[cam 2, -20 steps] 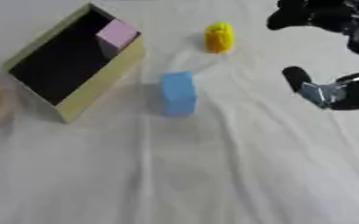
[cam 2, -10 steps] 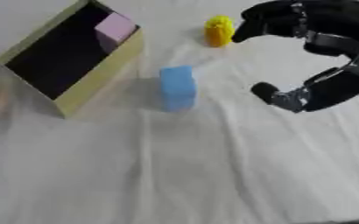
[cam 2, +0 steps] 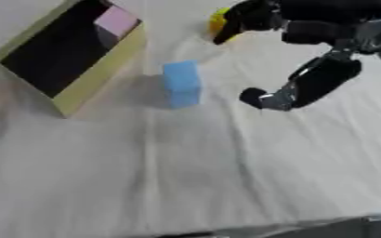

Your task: Pick up objects on the table and place them in the box.

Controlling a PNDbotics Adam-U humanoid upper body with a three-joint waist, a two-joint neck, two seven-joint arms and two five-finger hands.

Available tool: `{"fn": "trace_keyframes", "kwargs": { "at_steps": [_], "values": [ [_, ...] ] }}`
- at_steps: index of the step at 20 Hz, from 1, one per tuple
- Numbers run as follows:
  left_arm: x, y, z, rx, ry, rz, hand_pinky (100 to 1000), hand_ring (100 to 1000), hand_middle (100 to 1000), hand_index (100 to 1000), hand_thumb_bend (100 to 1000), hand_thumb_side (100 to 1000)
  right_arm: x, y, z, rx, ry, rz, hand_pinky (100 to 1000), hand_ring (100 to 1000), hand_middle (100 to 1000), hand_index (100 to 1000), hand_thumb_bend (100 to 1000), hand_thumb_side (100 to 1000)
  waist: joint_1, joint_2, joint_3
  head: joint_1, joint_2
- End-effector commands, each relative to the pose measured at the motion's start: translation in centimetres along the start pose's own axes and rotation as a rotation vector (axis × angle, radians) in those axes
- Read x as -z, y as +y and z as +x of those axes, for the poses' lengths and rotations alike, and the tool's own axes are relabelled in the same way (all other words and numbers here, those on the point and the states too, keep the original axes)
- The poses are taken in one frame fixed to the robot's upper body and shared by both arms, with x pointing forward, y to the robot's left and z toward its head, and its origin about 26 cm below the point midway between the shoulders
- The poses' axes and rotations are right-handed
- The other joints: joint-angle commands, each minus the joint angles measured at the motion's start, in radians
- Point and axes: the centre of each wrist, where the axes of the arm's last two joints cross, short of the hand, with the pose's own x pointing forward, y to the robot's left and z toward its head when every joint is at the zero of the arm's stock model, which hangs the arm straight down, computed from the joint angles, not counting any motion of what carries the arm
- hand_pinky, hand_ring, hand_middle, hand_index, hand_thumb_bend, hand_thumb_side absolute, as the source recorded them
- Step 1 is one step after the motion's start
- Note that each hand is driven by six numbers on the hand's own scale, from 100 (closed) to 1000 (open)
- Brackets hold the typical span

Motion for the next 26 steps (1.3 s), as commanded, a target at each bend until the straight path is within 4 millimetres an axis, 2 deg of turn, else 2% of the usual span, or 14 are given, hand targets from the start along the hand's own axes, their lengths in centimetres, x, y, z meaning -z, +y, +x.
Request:
{"fn": "trace_keyframes", "kwargs": {
  "at_steps": [1, 14, 19, 22, 26],
  "values": [
    [0.5, 0.0, 0.6, -0.007, -0.026, -0.010, 646, 664, 648, 803, 173, 548, 0.8, -0.5, -0.8, 0.017, 0.020, 0.026, 932, 1000, 846, 909, 284, 417, 0.000, -0.029, -0.002, -0.007, 0.011],
    [0.4, -0.4, 0.6, -0.031, -0.020, -0.018, 647, 664, 648, 802, 176, 548, 6.1, -0.1, -3.8, 0.081, 0.038, 0.010, 941, 1000, 847, 917, 259, 415, -0.004, -0.045, 0.006, -0.027, 0.009],
    [0.6, -0.4, 0.6, -0.028, -0.029, -0.017, 646, 664, 649, 802, 170, 552, 7.2, 0.2, -4.8, 0.095, 0.040, 0.008, 948, 1000, 844, 918, 228, 439, -0.004, -0.032, 0.013, -0.034, -0.044],
    [0.6, -0.3, 0.6, -0.028, -0.029, -0.014, 646, 664, 650, 801, 163, 558, 7.4, 0.1, -4.9, 0.103, 0.036, 0.018, 951, 1000, 843, 919, 210, 460, -0.002, -0.020, 0.017, -0.018, -0.074],
    [0.7, -0.4, 0.7, -0.031, -0.031, -0.014, 645, 664, 650, 801, 161, 560, 7.7, -0.2, -4.7, 0.115, 0.024, 0.043, 958, 1000, 847, 919, 191, 485, -0.001, -0.008, 0.022, 0.006, -0.086]
  ]
}}
